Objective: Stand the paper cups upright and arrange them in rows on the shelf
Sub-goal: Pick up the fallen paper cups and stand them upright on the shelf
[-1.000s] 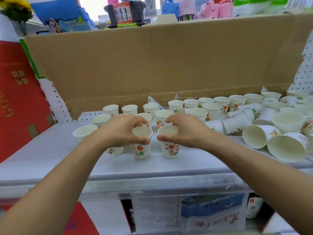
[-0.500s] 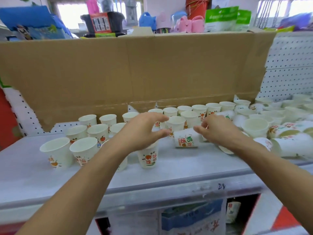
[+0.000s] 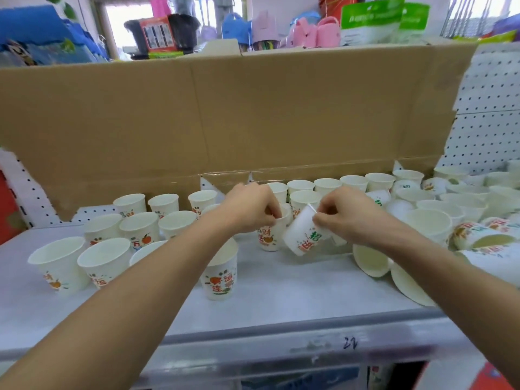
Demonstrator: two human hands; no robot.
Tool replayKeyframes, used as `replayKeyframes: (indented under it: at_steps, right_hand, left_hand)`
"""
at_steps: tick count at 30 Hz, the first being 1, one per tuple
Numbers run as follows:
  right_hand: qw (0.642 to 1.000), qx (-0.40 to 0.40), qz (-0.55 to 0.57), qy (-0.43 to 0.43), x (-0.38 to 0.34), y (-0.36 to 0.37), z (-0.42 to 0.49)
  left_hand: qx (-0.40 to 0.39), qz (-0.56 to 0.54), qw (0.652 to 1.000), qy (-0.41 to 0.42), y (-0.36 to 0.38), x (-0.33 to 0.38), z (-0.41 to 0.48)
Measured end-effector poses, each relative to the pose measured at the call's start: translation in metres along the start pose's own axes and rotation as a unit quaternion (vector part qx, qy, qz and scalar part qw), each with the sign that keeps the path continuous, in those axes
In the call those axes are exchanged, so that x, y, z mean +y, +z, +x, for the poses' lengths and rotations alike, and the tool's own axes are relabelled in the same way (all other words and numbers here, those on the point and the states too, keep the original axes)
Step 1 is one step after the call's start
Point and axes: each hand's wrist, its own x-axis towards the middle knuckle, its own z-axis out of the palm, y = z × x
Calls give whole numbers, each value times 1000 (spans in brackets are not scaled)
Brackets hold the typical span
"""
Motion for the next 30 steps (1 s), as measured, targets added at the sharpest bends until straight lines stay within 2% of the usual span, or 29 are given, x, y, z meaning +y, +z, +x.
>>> replayKeyframes:
  at_steps: [4, 9, 22, 26, 28, 30]
  right_hand:
    - [998, -17, -7, -66, -4, -23, -13]
    - [989, -77, -61, -112, -10, -23, -26]
    - [973, -182, -73, -124, -17, -35, -41]
    - [985, -134, 2, -111, -13, -58, -19]
    - [990, -89, 34, -105, -5, -65, 3]
    - [992, -56, 36, -104, 4, -62, 25]
  left_hand:
    - [-7, -127, 992, 2, -5, 8, -23]
    - [-20, -190, 982, 4, -7, 20, -49]
    - [-44, -215, 975, 19, -19, 31, -83]
    - [68, -277, 958, -42, -34, 10, -62]
    - [103, -264, 954, -96, -38, -3, -43]
    - [106, -217, 960, -145, -34, -11, -21]
